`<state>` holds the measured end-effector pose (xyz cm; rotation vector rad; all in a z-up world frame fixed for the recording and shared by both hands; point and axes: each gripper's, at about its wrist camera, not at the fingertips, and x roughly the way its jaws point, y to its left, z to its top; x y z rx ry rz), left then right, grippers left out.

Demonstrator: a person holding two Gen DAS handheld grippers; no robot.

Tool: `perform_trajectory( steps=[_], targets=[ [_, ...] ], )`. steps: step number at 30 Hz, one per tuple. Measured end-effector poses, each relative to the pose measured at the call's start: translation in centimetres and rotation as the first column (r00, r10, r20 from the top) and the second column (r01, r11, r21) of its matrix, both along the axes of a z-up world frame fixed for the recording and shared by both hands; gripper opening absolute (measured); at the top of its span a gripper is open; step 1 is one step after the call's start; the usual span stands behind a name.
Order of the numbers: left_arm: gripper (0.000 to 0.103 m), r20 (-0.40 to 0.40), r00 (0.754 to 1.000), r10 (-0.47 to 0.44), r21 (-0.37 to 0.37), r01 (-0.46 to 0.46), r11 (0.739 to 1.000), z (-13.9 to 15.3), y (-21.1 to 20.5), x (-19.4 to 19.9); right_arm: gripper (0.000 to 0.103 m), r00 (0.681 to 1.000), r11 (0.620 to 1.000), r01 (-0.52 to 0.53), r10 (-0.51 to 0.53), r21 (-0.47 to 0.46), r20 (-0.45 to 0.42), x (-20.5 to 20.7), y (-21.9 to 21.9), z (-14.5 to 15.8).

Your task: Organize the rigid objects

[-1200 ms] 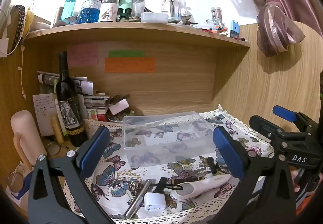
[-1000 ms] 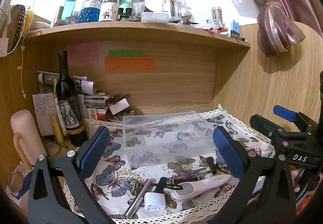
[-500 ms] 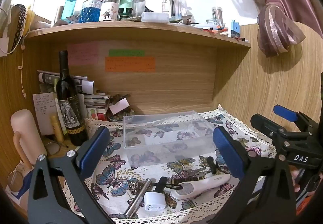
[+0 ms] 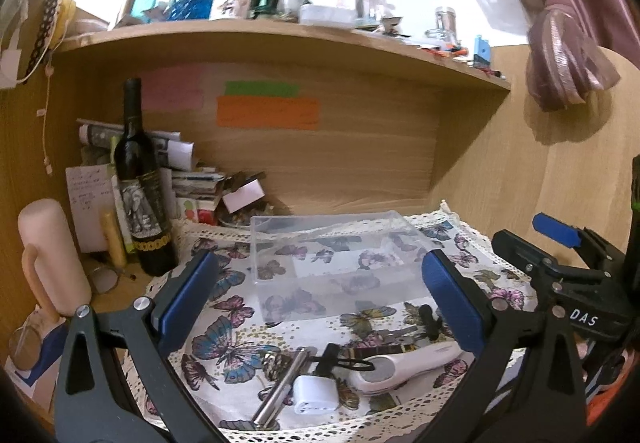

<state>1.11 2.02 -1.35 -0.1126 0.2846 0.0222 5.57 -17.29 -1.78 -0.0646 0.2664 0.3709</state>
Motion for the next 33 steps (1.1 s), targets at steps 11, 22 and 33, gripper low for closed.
perform_trajectory(
  steps=[11,22,33],
  targets=[
    [0.07,-0.186,0.981,0.056,-0.005,-0.058,0.998,-2.9,4.5,2.1,0.062,0.987,1.0,-0.016,0.019,0.018,-0.161,3.5,-1.8,-1.8],
    [0.05,-0.437,0.899,-0.019,-0.063,-0.009,0.998,-9.4,5.3,5.0,0.052,0.943,0.997,-0.024,-0.001,-0.073,-0.332,6.7,-1.4,-5.9],
    [0.05,-0.528,0.846,-0.082,-0.067,0.054,0.996,-11.2,5.0,6.6,0.052,0.892,0.992,-0.072,0.017,-0.104,-0.452,8.5,-0.1,-9.1]
  ],
)
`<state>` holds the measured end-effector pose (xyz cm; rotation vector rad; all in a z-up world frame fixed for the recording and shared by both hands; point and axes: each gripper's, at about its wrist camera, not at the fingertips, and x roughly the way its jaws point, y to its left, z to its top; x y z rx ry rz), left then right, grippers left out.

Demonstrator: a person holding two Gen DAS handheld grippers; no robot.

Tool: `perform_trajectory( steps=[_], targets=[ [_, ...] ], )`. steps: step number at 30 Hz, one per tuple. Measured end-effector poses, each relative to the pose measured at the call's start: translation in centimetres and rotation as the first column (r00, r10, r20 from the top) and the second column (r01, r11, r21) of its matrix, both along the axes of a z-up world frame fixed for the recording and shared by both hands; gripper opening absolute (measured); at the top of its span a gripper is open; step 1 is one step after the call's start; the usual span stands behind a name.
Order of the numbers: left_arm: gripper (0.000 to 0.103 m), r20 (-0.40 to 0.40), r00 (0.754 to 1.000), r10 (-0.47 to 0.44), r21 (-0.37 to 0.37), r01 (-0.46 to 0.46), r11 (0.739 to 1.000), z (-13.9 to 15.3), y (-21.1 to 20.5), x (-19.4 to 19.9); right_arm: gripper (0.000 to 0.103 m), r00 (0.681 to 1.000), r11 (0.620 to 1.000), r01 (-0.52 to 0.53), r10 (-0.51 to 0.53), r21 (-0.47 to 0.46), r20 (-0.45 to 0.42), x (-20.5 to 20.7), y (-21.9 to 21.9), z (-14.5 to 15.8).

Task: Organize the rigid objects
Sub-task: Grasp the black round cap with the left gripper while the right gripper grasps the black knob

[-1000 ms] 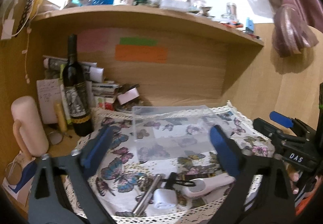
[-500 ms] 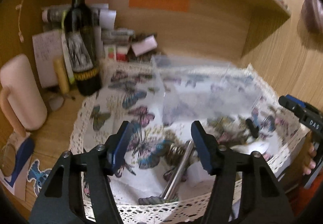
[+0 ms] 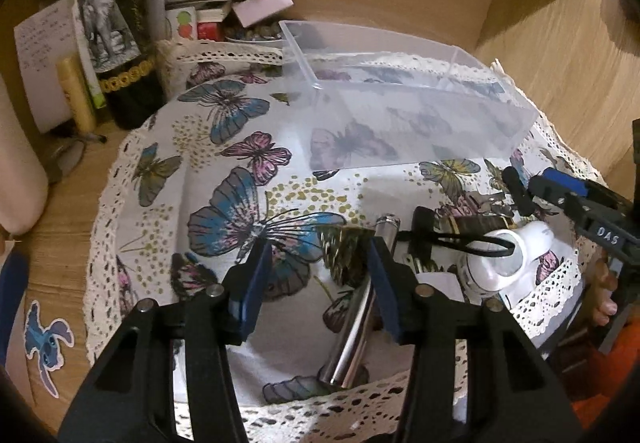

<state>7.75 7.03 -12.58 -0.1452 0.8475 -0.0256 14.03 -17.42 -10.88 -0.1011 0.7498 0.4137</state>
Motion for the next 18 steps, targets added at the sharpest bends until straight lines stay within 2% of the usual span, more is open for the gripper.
perform_trajectory(
  steps=[6,10,14,18],
  targets=[
    [0.048,-0.019,1.0,-0.004,0.01,0.005,1.0,-0.1,0.0,1.4,0.051,0.998,0.999,-0.021,0.019,-0.038,-0.054,1.4,0.9,-1.0],
    [0.04,-0.05,0.999,-0.007,-0.003,0.006,1.0,-1.1,0.1,2.1,0.038,0.994,0.998,-0.039,0.035,-0.047,-0.1,1.9,1.1,-1.7],
    [0.032,-0.037,0.999,-0.014,0.001,0.014,1.0,-1.2,-0.1,1.9,0.027,0.995,0.998,-0.041,0.037,-0.041,-0.098,1.4,0.8,-1.7],
    [0.032,-0.019,0.999,-0.025,0.001,0.025,1.0,-1.1,-0.3,1.6,0.027,0.997,0.999,-0.025,0.022,-0.045,-0.071,0.7,0.4,-1.8]
  ],
)
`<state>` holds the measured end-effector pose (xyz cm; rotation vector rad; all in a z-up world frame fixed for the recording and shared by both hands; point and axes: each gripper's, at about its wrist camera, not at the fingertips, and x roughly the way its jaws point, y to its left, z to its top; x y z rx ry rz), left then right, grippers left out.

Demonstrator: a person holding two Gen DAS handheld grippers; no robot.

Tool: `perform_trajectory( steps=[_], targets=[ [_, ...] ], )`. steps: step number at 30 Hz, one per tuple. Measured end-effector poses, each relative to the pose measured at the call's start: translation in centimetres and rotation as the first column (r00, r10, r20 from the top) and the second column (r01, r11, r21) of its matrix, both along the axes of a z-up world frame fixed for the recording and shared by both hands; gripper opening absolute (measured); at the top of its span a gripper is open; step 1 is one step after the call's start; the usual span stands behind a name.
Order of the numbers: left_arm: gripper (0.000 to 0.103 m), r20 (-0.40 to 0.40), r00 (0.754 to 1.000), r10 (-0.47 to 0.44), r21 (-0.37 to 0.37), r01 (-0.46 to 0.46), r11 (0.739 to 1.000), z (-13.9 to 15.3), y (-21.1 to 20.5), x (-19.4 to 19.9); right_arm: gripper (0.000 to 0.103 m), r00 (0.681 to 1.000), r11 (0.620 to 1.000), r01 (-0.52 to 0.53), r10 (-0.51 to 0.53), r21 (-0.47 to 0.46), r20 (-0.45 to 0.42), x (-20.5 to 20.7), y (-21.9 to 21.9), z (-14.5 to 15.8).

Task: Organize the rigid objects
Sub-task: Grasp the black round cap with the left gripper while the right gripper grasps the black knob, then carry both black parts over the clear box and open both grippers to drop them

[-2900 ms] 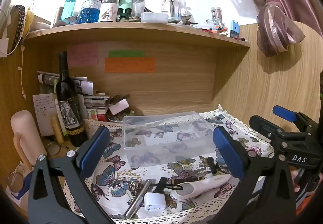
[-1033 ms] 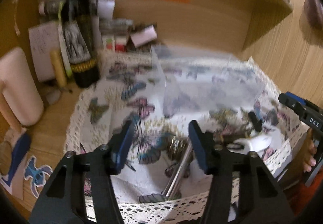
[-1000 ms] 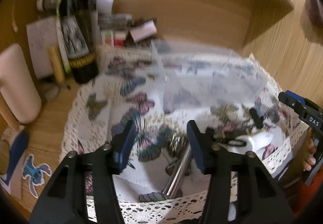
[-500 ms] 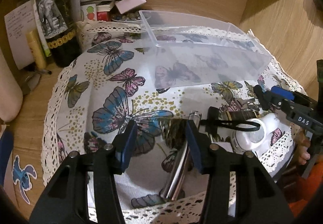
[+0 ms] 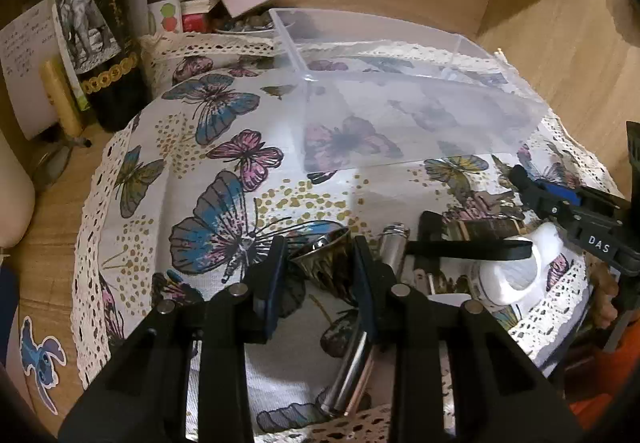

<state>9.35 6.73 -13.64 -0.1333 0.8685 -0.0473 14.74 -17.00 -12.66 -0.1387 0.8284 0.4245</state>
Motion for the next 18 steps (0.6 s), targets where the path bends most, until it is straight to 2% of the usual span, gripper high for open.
perform_trajectory(
  steps=[3,7,13,18],
  targets=[
    [0.032,0.037,0.999,-0.002,0.009,0.002,1.0,0.7,-0.2,-0.6,0.026,1.0,1.0,0.006,-0.006,0.003,0.028,-0.3,-0.1,0.6],
    [0.032,0.097,0.995,0.009,0.01,-0.01,1.0,2.6,0.0,-1.6,0.026,0.994,1.0,0.0,-0.002,0.018,0.109,-1.3,-0.2,2.9],
    [0.032,0.196,0.98,0.024,0.014,-0.028,1.0,6.0,0.2,-2.1,0.026,0.975,0.997,-0.017,0.001,0.07,0.221,-2.3,-0.1,6.5],
    [0.032,0.261,0.965,0.032,-0.001,-0.033,0.999,8.0,0.4,-1.6,0.026,0.96,0.994,-0.022,-0.008,0.103,0.279,-1.8,0.1,8.4]
  ],
)
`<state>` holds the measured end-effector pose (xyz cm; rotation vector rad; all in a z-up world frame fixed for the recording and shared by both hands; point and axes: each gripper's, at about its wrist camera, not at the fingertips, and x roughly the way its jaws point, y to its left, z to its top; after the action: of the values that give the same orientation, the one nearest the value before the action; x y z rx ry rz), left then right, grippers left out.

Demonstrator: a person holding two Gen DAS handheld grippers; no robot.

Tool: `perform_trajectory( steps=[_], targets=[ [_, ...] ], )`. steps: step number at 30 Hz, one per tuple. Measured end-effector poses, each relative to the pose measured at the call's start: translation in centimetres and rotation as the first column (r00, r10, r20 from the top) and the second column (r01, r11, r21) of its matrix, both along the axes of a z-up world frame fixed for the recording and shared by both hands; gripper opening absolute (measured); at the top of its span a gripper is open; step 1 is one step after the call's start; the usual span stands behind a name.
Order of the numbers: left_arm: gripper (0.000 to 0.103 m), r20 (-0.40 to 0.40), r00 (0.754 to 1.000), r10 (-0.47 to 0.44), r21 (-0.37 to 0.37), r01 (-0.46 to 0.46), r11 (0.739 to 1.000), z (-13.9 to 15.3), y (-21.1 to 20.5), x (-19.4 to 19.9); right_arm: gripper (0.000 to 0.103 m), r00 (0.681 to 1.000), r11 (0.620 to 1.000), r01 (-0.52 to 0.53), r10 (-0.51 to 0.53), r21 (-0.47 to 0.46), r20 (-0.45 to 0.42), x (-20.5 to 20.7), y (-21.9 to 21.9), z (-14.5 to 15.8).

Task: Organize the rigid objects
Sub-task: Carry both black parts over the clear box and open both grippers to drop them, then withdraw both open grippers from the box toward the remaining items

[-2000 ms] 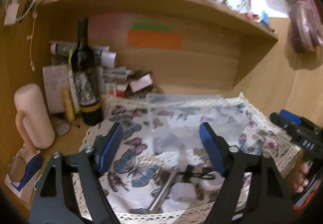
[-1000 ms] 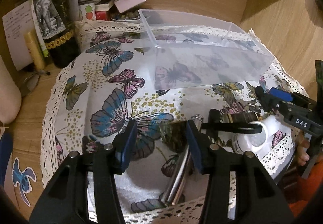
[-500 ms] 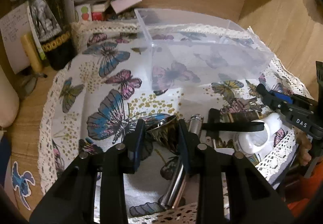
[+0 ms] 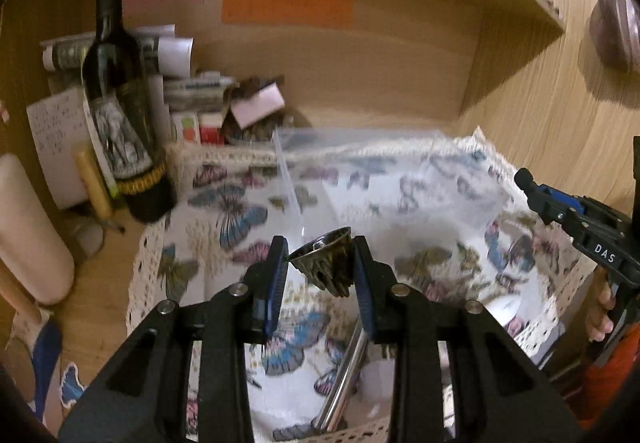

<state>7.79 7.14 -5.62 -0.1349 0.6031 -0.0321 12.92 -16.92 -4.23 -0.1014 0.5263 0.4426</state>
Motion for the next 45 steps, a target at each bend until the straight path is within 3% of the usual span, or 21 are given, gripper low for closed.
perform_trajectory(
  steps=[6,12,23,34,42,45],
  targets=[
    [0.032,0.051,0.999,0.002,0.012,-0.003,1.0,1.9,0.1,1.5,0.026,0.999,0.999,0.009,-0.01,0.032,0.037,1.5,0.2,1.6],
    [0.032,0.051,0.999,-0.012,0.028,0.011,1.0,2.4,-0.1,3.9,0.026,0.999,0.999,0.004,-0.006,0.036,0.05,3.2,0.9,2.5],
    [0.032,-0.049,0.997,-0.053,0.038,0.055,0.998,1.2,-1.1,9.8,0.026,0.998,1.0,0.005,-0.006,-0.017,-0.058,7.8,3.5,-0.3],
    [0.032,-0.213,0.973,-0.089,0.066,0.106,0.992,-3.0,-2.2,14.1,0.026,0.985,0.996,-0.025,0.01,-0.089,-0.174,11.1,5.8,-3.7],
    [0.032,-0.22,0.971,-0.093,0.067,0.111,0.992,-3.3,-2.4,14.4,0.027,0.983,0.991,-0.051,0.027,-0.127,-0.181,11.0,6.8,-4.2],
    [0.038,-0.219,0.971,-0.094,0.059,0.109,0.992,-3.2,-2.3,14.3,0.037,0.985,0.991,-0.059,0.039,-0.117,-0.167,10.5,6.7,-3.7]
  ],
)
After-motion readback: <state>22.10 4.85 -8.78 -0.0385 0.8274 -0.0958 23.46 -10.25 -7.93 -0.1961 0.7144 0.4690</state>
